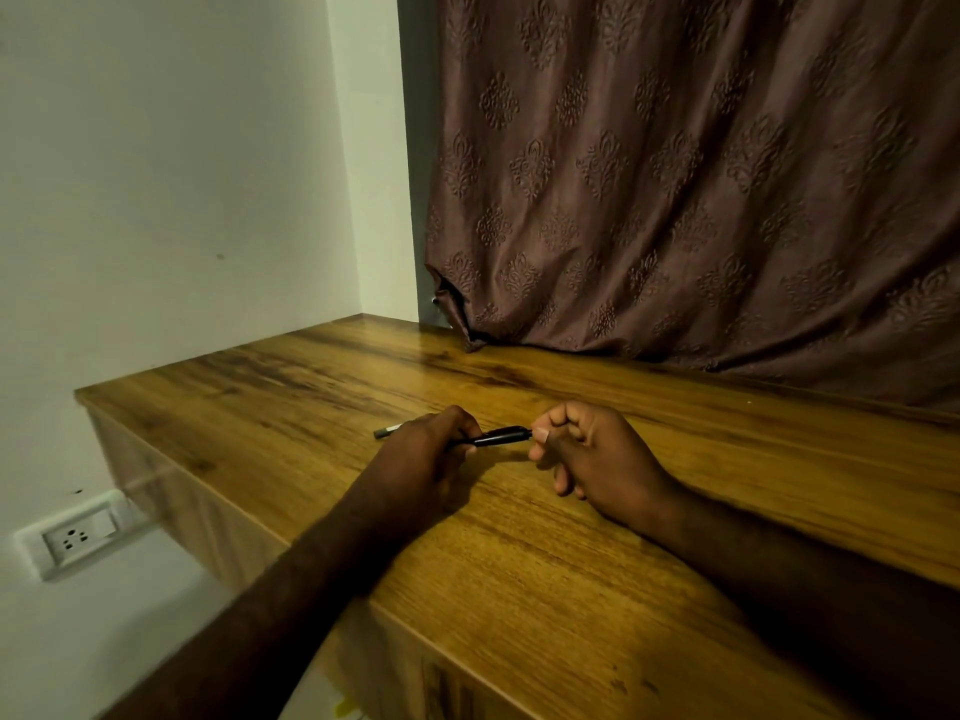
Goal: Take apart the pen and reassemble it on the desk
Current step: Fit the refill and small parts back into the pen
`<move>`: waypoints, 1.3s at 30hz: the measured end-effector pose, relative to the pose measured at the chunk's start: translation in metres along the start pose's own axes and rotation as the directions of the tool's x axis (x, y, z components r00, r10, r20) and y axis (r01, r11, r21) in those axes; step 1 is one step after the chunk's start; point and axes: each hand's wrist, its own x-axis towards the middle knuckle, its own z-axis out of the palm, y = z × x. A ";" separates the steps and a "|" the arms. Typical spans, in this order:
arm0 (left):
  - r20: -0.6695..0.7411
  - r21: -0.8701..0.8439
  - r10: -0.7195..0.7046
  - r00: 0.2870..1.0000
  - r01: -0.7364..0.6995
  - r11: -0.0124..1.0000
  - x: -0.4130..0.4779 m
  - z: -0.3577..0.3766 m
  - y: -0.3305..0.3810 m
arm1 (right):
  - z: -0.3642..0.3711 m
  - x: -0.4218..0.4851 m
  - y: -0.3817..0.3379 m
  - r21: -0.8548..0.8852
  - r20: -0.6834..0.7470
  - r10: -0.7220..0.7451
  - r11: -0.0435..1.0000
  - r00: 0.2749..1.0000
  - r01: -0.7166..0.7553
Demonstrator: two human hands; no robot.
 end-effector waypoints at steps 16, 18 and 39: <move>-0.028 0.089 0.000 1.000 0.003 0.996 0.003 0.001 -0.002 | -0.004 0.007 0.005 0.106 -0.077 0.086 0.991 0.993 -0.078; -0.032 0.104 -0.010 0.999 0.014 0.995 0.005 0.003 -0.004 | -0.006 0.011 0.005 0.144 -0.119 0.136 0.983 0.984 -0.118; -0.160 0.013 -0.245 0.956 0.250 0.968 0.008 0.001 -0.006 | 0.065 0.066 -0.020 0.981 0.055 0.590 0.119 0.806 -0.154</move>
